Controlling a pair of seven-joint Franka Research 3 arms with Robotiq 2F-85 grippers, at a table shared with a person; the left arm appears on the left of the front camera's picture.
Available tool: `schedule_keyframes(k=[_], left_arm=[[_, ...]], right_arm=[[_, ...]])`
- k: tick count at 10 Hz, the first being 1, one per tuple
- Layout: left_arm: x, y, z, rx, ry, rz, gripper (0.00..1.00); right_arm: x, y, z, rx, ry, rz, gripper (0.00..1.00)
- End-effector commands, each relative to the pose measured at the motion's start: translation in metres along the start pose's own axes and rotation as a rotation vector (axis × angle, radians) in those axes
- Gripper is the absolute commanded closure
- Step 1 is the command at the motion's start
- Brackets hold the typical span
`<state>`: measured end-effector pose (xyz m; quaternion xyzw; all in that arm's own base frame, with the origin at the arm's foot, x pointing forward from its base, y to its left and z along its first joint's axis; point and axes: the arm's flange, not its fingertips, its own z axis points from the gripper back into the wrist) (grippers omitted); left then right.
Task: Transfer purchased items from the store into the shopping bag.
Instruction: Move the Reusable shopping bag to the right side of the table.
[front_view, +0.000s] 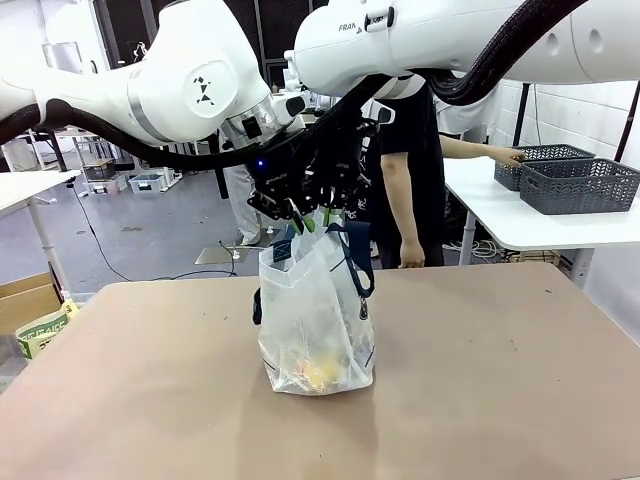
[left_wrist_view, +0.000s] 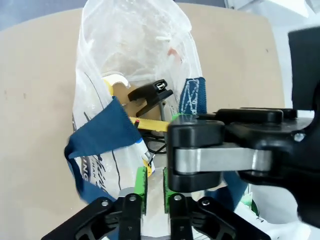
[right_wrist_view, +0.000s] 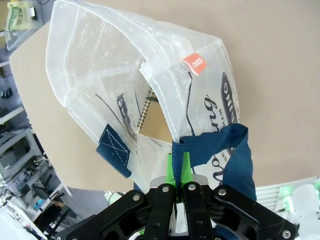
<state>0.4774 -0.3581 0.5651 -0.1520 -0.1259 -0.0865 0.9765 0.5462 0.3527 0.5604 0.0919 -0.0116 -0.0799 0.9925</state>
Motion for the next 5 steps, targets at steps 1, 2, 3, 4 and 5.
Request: schedule_keyframes(k=[1,2,3,4,5], left_arm=[[-0.0013,0.0011,-0.0013,-0.05,-0.001,-0.029,0.2],[-0.0012,0.0008,-0.002,-0.053,-0.001,-0.033,0.01],[-0.0012,0.0006,-0.0029,-0.058,-0.004,-0.037,0.0],[-0.0013,0.0009,-0.0026,-0.062,-0.004,-0.039,0.0],[-0.0019,0.0014,0.002,-0.059,-0.022,-0.04,0.0]], right_arm=[[-0.0008,0.0024,-0.0003,0.036,-0.012,-0.032,1.0],[-0.0007,0.0025,-0.0003,0.037,-0.013,-0.034,1.0],[-0.0006,0.0021,-0.0008,0.035,-0.012,-0.036,1.0],[0.0,0.0016,-0.001,0.031,-0.012,-0.037,1.0],[0.0,0.001,-0.0014,0.028,-0.01,-0.037,1.0]])
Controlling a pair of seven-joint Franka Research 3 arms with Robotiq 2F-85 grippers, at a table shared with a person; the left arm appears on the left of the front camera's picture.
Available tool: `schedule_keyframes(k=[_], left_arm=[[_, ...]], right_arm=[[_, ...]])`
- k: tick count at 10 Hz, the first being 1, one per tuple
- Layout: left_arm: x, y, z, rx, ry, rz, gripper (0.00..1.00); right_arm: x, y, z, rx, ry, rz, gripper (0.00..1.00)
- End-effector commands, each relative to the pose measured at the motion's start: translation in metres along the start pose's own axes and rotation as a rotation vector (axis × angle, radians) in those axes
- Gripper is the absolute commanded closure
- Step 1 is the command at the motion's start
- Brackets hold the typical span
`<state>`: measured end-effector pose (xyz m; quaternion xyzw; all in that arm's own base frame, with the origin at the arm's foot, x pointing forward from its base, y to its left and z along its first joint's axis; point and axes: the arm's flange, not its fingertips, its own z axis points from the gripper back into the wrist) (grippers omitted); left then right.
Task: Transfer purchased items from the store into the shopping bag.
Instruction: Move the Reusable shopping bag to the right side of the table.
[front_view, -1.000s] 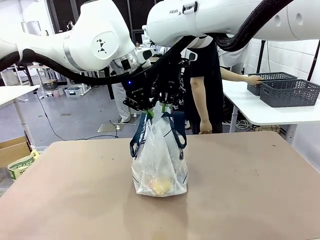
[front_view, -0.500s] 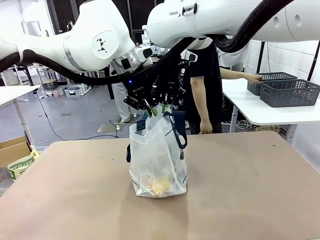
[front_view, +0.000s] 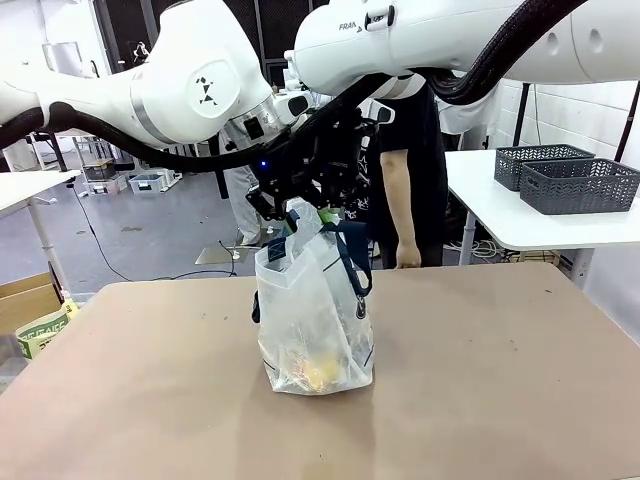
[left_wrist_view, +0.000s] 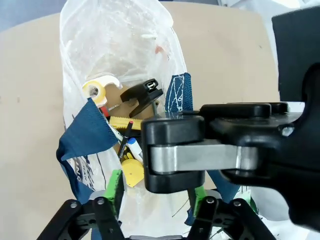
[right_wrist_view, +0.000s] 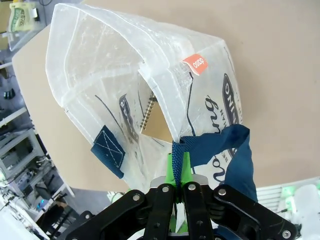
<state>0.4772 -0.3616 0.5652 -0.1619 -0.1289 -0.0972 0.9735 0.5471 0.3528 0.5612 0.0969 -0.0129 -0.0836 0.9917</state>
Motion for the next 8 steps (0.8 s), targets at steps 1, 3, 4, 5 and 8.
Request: schedule_keyframes(k=[1,3,4,5,8], left_arm=[[-0.002,0.004,0.007,-0.029,-0.028,-0.024,0.0],[-0.004,0.004,0.017,-0.015,-0.044,-0.033,0.0],[-0.005,0.003,0.023,0.005,-0.058,-0.037,0.0],[-0.007,0.004,0.027,0.027,-0.062,-0.037,0.0],[-0.017,0.01,0.035,0.086,-0.064,-0.016,0.0]], right_arm=[[-0.001,0.0,-0.003,0.016,-0.007,-0.029,1.0],[-0.001,0.0,-0.003,0.013,-0.005,-0.027,1.0],[-0.001,0.0,-0.004,0.012,-0.004,-0.027,1.0],[-0.001,0.0,-0.004,0.011,-0.003,-0.026,1.0],[-0.001,-0.001,-0.004,0.011,-0.002,-0.025,1.0]])
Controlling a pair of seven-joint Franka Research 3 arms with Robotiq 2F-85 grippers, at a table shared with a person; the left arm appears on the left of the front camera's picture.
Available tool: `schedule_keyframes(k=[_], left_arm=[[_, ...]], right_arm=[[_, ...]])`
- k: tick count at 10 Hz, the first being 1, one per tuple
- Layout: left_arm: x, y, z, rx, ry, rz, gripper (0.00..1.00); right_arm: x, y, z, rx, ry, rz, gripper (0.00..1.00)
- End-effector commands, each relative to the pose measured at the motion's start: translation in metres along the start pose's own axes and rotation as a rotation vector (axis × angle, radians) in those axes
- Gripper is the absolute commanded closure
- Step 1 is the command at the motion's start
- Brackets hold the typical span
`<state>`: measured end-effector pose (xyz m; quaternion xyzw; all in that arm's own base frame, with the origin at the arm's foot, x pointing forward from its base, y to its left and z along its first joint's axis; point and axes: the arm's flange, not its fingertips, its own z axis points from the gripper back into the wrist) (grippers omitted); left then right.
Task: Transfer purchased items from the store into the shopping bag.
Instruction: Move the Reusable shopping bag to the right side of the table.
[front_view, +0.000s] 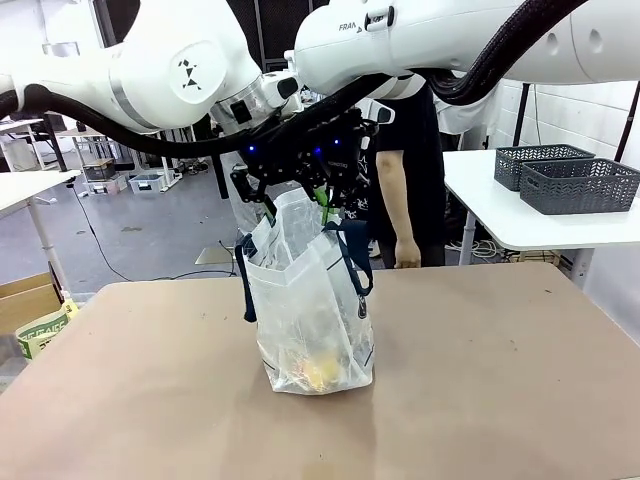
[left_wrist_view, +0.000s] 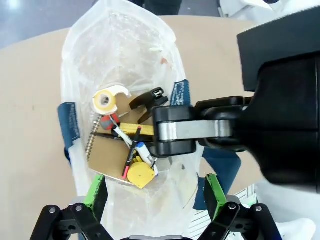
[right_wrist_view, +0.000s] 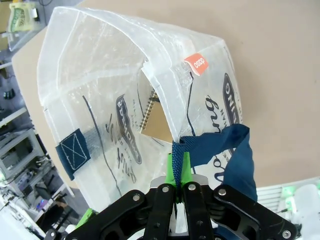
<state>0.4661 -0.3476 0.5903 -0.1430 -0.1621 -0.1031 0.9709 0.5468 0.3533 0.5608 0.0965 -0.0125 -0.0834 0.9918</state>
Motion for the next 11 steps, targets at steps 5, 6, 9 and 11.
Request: schedule_keyframes(k=[5,6,9,11], left_arm=[[-0.03,0.032,0.015,0.113,-0.015,0.08,0.0],[-0.032,0.036,0.011,0.118,-0.004,0.098,0.0],[-0.034,0.049,-0.003,0.097,0.014,0.16,0.0],[-0.034,0.053,-0.019,0.036,0.044,0.184,0.0]], right_arm=[[0.002,-0.001,-0.004,0.009,0.004,-0.025,1.0],[0.001,-0.002,-0.005,0.008,0.005,-0.025,1.0],[0.002,-0.002,-0.007,0.004,0.009,-0.023,1.0],[0.002,-0.002,-0.009,0.0,0.017,-0.026,1.0]])
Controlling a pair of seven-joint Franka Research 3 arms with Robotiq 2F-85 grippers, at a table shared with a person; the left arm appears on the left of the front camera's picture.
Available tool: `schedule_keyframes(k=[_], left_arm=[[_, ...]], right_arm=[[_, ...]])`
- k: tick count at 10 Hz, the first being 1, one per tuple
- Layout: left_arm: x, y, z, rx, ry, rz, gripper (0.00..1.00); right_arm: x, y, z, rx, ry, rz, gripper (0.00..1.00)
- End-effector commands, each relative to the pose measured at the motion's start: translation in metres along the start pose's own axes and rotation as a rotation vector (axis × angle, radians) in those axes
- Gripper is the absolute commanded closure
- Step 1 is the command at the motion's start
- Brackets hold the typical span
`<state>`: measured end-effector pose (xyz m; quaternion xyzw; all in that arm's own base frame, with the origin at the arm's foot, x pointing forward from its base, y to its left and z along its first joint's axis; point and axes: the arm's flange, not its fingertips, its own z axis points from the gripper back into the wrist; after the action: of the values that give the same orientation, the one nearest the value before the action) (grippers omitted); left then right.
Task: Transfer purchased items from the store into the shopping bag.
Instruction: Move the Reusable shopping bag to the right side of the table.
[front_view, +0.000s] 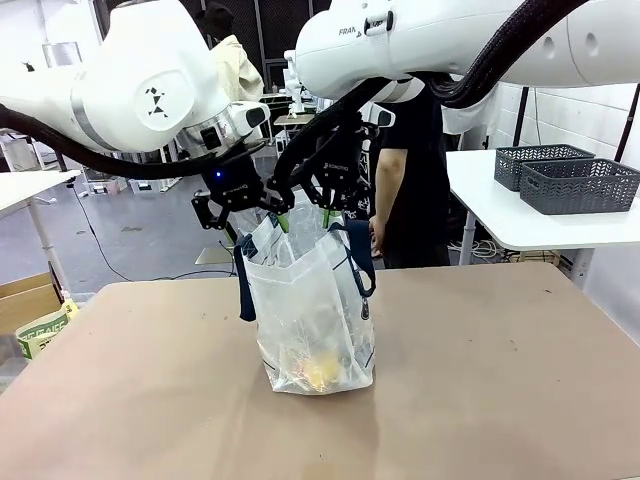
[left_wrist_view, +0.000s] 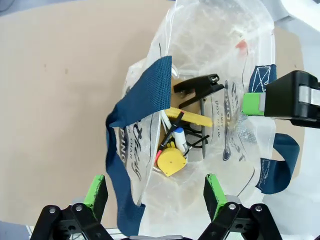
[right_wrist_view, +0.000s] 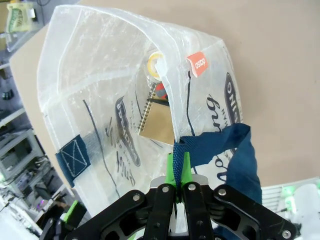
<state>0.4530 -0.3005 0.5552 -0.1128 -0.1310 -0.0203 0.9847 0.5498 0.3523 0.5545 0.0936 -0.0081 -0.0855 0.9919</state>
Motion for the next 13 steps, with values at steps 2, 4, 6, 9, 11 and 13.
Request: schedule_keyframes(k=[2,4,6,9,11,13], left_arm=[[-0.001,0.0,-0.017,-0.068,0.038,0.018,0.0],[0.001,-0.006,-0.027,-0.151,0.041,0.006,0.0],[0.0,-0.009,-0.028,-0.199,0.015,-0.003,0.0],[0.0,-0.012,-0.033,-0.29,-0.001,-0.028,0.0],[0.0,-0.017,-0.037,-0.321,0.004,-0.05,0.0],[0.001,-0.021,-0.039,-0.344,-0.003,-0.065,0.0]], right_arm=[[-0.001,0.0,-0.004,0.007,0.013,-0.021,1.0],[-0.001,0.0,-0.007,0.005,0.015,-0.019,1.0],[-0.001,0.0,-0.007,0.007,0.016,-0.018,1.0],[0.002,0.001,-0.01,0.003,0.022,-0.012,1.0],[0.001,0.002,-0.01,-0.001,0.021,-0.009,1.0],[0.002,0.001,-0.011,-0.006,0.021,-0.009,1.0]])
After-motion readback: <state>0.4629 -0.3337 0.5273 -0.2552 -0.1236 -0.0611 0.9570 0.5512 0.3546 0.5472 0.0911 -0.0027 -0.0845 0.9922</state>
